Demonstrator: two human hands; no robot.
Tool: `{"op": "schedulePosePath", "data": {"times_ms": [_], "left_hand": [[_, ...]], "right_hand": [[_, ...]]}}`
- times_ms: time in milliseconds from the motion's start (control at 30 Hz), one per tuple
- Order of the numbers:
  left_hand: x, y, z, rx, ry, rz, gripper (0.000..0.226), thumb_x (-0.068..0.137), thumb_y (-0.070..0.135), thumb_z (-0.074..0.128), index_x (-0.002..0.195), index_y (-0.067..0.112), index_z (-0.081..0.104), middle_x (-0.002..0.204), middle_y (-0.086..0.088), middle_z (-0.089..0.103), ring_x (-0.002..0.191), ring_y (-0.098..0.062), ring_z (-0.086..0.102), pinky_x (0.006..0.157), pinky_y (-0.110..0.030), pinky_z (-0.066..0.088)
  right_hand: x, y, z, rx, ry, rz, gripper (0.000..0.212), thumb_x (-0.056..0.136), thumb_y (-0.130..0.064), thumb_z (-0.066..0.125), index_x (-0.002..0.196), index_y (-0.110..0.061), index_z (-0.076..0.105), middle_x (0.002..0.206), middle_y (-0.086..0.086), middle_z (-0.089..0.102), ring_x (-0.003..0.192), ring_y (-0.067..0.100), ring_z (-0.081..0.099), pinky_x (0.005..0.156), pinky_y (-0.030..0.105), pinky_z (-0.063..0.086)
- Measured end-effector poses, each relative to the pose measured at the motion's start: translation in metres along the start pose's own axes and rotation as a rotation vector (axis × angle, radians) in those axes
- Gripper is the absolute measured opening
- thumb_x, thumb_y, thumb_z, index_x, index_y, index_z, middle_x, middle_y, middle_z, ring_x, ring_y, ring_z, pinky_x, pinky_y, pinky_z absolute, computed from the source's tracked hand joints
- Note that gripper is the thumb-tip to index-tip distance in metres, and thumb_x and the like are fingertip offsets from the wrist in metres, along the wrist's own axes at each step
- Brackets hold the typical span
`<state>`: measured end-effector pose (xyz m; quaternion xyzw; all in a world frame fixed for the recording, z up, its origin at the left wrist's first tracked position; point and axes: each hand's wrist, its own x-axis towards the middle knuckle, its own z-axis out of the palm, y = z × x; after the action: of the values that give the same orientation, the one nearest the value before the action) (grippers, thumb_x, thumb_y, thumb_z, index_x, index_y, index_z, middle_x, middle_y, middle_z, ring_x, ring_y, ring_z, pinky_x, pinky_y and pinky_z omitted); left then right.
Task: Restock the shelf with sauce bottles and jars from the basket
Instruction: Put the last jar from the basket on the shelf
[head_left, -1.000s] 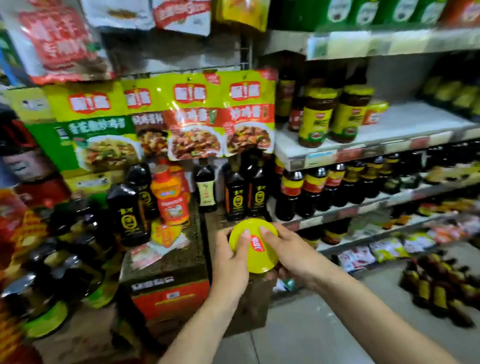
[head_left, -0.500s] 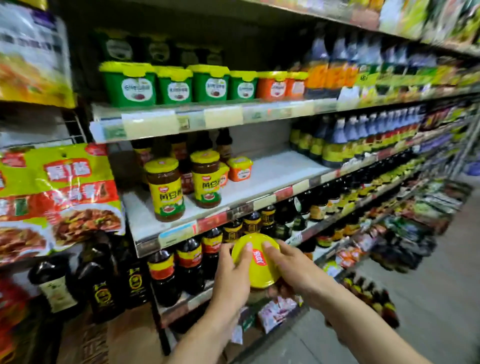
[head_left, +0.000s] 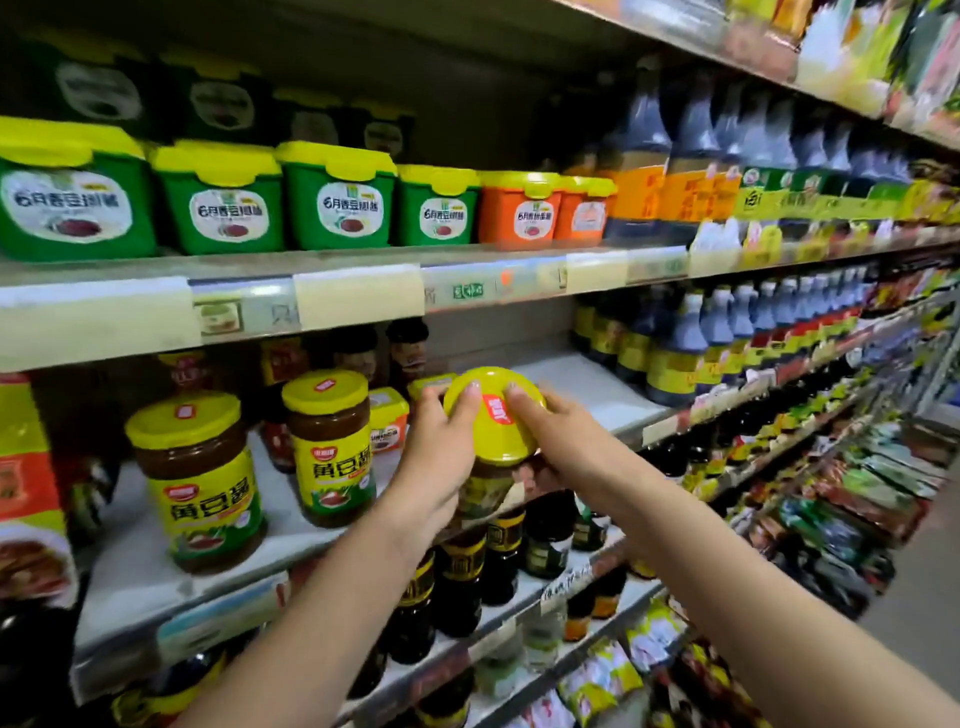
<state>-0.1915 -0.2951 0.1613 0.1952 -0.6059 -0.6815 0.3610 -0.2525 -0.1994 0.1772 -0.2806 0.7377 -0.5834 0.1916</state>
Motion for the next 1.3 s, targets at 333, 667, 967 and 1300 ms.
{"op": "schedulePosePath", "data": {"times_ms": [333, 667, 967, 1300], "left_hand": [[0.076, -0.008, 0.027, -0.011, 0.264, -0.106, 0.035, 0.093, 0.027, 0.047, 0.119, 0.003, 0.045, 0.107, -0.017, 0.059, 0.084, -0.022, 0.058, 0.066, -0.029, 0.048], [0.109, -0.018, 0.031, 0.009, 0.608, -0.203, 0.037, 0.094, 0.028, 0.047, 0.121, 0.003, 0.047, 0.124, -0.021, 0.055, 0.110, -0.032, 0.055, 0.087, -0.038, 0.046], [0.126, -0.032, 0.030, -0.094, 0.647, -0.328, 0.049, 0.092, 0.032, 0.049, 0.132, 0.004, 0.041, 0.132, -0.022, 0.050, 0.117, -0.035, 0.053, 0.099, -0.051, 0.042], [0.131, -0.034, 0.030, -0.324, 0.621, -0.290, 0.026, 0.095, 0.027, 0.044, 0.109, 0.008, 0.054, 0.123, -0.022, 0.058, 0.101, -0.031, 0.060, 0.083, -0.043, 0.048]], "right_hand": [[0.112, -0.003, -0.013, -0.010, -0.338, 0.042, 0.024, 0.094, -0.042, 0.042, 0.086, -0.019, 0.047, 0.051, 0.005, 0.049, 0.029, 0.009, 0.045, 0.032, 0.010, 0.026], [0.170, -0.003, -0.006, -0.057, -0.678, 0.194, 0.032, 0.094, -0.043, 0.043, 0.081, -0.014, 0.043, 0.031, -0.001, 0.046, 0.024, 0.005, 0.041, 0.033, 0.010, 0.031], [0.201, 0.006, 0.001, -0.178, -0.779, 0.240, 0.037, 0.093, -0.048, 0.040, 0.079, -0.014, 0.046, 0.053, 0.002, 0.050, 0.030, 0.004, 0.043, 0.033, 0.010, 0.033], [0.206, 0.016, -0.003, -0.192, -0.793, 0.171, 0.053, 0.088, -0.065, 0.024, 0.089, -0.018, 0.048, 0.054, 0.001, 0.053, 0.038, 0.008, 0.045, 0.037, 0.014, 0.033]]}}
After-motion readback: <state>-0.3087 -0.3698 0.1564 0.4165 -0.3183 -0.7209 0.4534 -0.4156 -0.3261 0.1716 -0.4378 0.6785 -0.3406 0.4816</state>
